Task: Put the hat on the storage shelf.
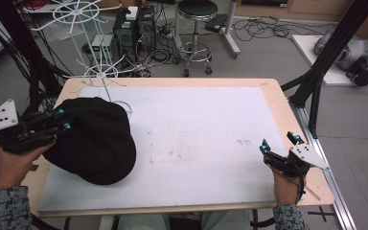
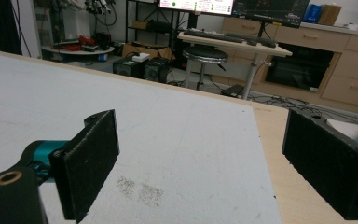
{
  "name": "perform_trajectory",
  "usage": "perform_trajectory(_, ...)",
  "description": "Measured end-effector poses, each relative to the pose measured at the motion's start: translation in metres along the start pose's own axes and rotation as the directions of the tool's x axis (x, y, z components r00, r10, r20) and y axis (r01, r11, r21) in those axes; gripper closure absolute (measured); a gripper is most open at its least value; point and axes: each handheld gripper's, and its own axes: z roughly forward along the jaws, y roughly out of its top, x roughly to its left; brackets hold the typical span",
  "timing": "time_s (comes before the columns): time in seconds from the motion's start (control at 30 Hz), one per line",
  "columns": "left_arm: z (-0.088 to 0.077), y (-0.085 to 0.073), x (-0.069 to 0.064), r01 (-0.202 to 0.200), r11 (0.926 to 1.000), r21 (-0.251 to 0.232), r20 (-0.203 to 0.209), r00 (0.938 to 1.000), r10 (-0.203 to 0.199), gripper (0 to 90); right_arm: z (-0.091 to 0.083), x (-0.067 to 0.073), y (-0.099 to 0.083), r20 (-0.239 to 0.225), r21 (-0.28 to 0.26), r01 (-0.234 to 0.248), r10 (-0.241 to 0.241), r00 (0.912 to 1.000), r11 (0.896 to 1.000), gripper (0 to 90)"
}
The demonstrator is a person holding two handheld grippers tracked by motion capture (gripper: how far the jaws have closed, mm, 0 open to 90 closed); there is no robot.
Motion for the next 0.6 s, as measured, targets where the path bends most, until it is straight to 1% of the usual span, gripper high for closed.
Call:
perform_trajectory(0.17,-0.006,0.016,0.0,-0.017,0.9997,-0.015,0.002,0.9998,0.017,70.9,0.0,0.0,0.0,-0.001,-0.005,0.004,-0.004,1.0,1.0,9.9)
perform_trajectory(0.23,-0.008,0.021,0.001,-0.017,0.9996,-0.023,0.004,0.9998,0.017,70.9,0.0,0.0,0.0,0.0,-0.004,0.003,-0.003,1.0,1.0,9.9)
perform_trajectory(0.37,-0.015,0.029,0.003,-0.018,0.9995,-0.025,0.01,0.9998,0.019,70.9,-0.001,-0.001,0.0,-0.001,-0.004,0.002,-0.002,1.0,1.0,9.9)
perform_trajectory(0.43,-0.021,0.035,0.004,-0.028,0.9994,-0.021,0.014,0.9995,0.028,70.9,0.0,-0.001,0.0,-0.001,-0.005,-0.006,0.006,1.0,1.0,9.9)
perform_trajectory(0.5,-0.023,0.037,0.004,-0.031,0.9993,-0.021,0.012,0.9994,0.032,70.8,0.0,-0.001,0.0,-0.001,-0.004,-0.006,0.006,1.0,1.0,9.9)
perform_trajectory(0.6,-0.03,0.044,0.006,-0.039,0.9986,-0.036,0.01,0.9992,0.039,70.8,0.0,-0.001,0.0,0.0,-0.005,-0.004,0.004,1.0,1.0,9.9)
